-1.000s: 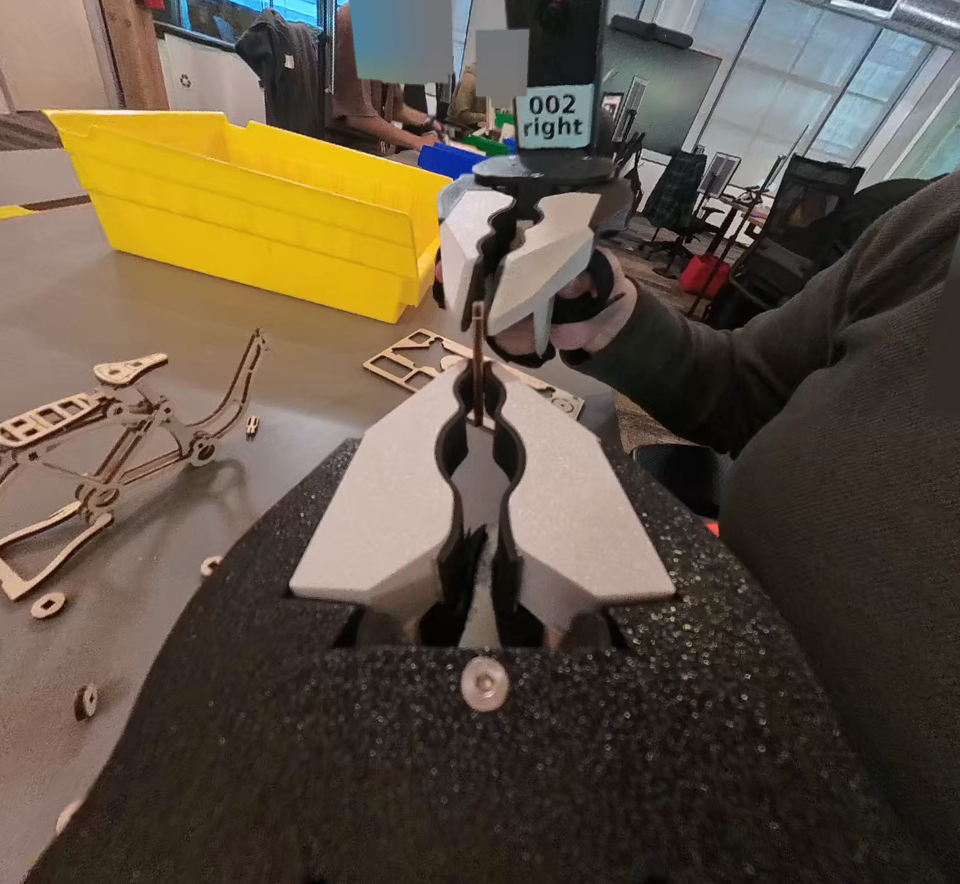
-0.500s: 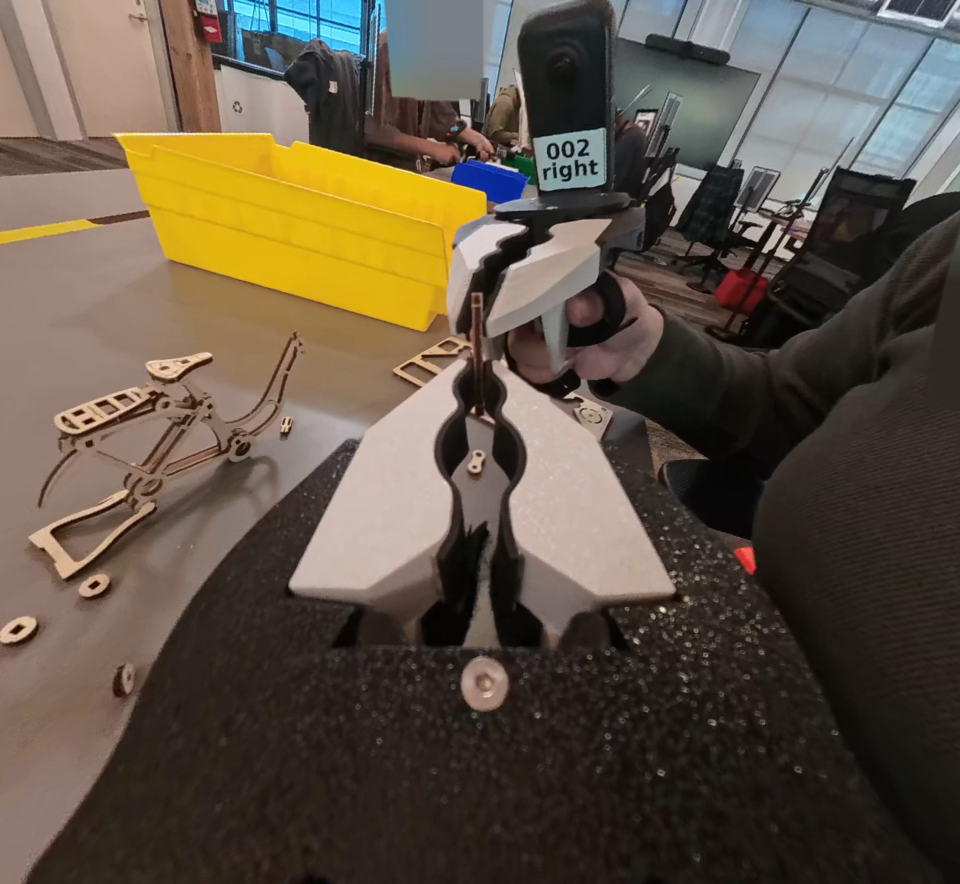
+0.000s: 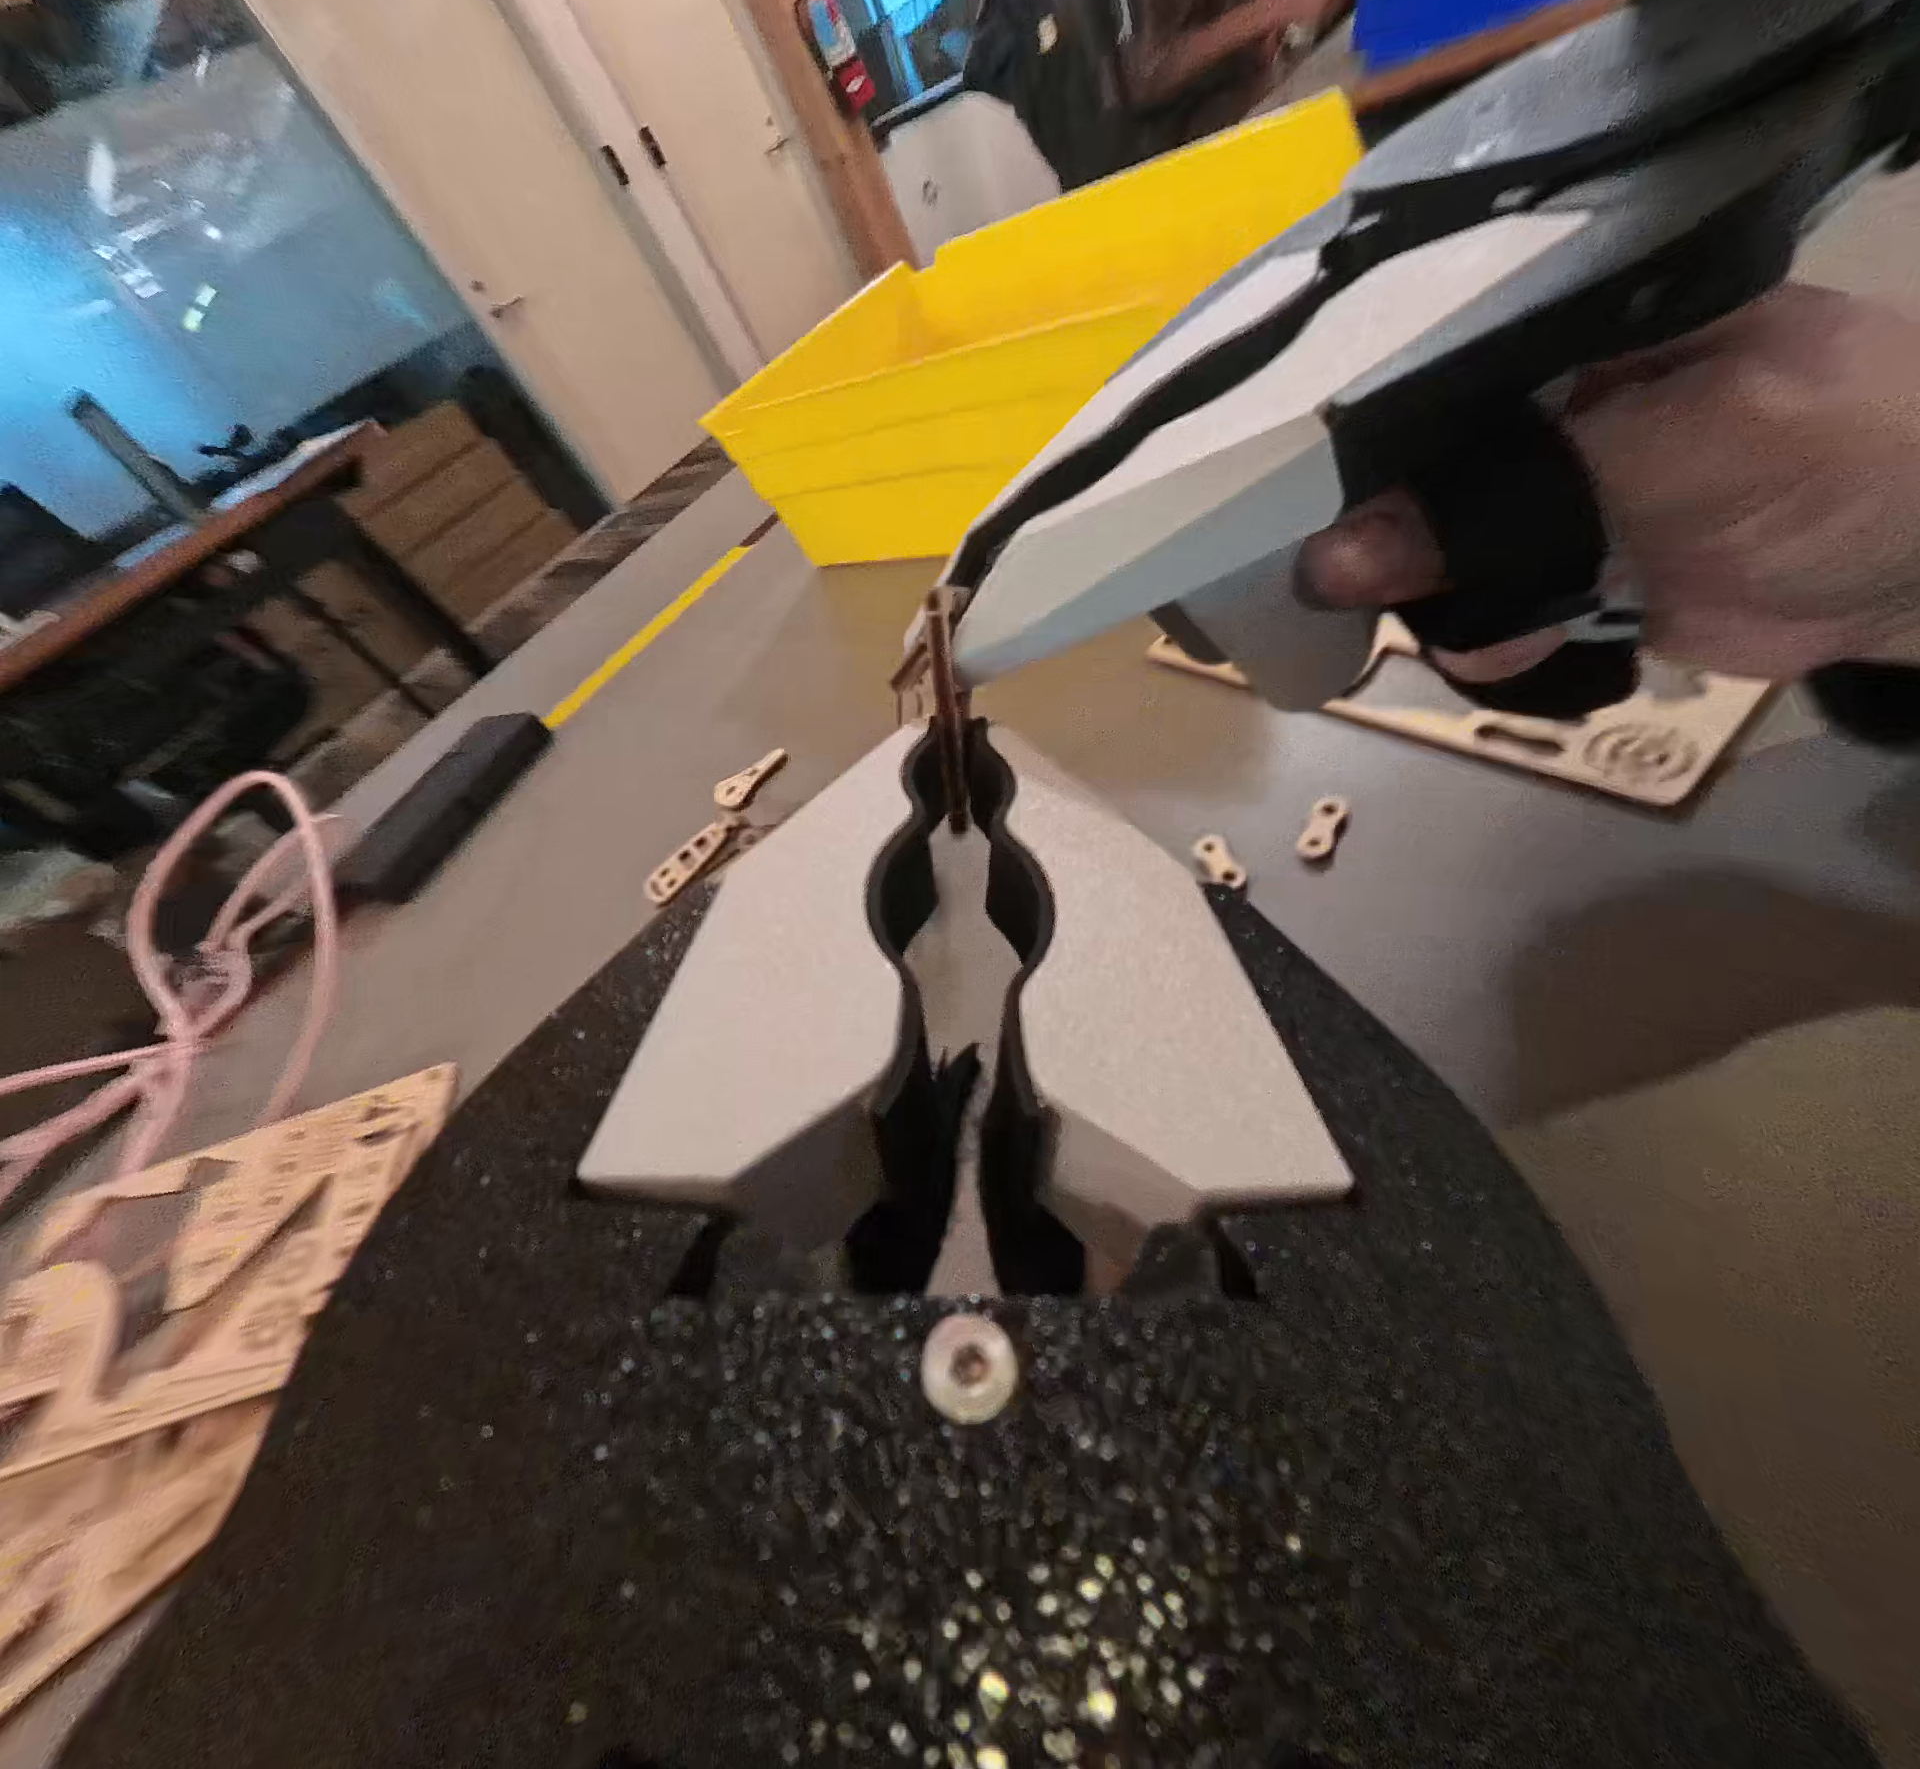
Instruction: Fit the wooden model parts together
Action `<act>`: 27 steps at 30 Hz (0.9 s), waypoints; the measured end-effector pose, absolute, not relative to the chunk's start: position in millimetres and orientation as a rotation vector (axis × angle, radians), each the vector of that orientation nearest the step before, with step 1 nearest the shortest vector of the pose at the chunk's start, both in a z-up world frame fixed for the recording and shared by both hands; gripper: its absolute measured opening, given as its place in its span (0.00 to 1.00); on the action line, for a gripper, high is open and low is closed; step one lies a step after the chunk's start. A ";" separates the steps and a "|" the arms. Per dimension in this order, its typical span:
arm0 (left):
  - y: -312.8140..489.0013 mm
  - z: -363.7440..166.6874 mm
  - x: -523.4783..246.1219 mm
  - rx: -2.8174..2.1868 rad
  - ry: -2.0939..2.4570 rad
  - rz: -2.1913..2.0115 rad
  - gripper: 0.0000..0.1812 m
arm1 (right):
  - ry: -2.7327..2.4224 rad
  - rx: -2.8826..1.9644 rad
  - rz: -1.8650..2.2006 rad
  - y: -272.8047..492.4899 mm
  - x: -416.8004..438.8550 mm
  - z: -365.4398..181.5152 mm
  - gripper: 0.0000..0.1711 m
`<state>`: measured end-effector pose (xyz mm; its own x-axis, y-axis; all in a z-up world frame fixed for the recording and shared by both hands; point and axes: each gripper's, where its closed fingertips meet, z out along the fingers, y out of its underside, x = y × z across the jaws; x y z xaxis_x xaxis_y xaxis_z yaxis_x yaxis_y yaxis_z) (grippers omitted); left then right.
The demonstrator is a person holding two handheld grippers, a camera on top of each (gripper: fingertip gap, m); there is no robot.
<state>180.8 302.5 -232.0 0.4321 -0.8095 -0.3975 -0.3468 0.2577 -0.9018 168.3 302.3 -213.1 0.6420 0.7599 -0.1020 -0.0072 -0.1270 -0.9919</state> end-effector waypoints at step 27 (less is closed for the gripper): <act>304.0 -251.6 179.9 -0.851 1.530 0.406 0.00 | -0.862 -1.673 0.978 285.9 177.6 -232.3 0.02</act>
<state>179.9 304.0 -251.6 0.0500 -0.2737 -0.9605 -0.7140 0.6627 -0.2260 177.6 285.9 -232.3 0.4246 0.8812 -0.2076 0.0948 -0.2714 -0.9578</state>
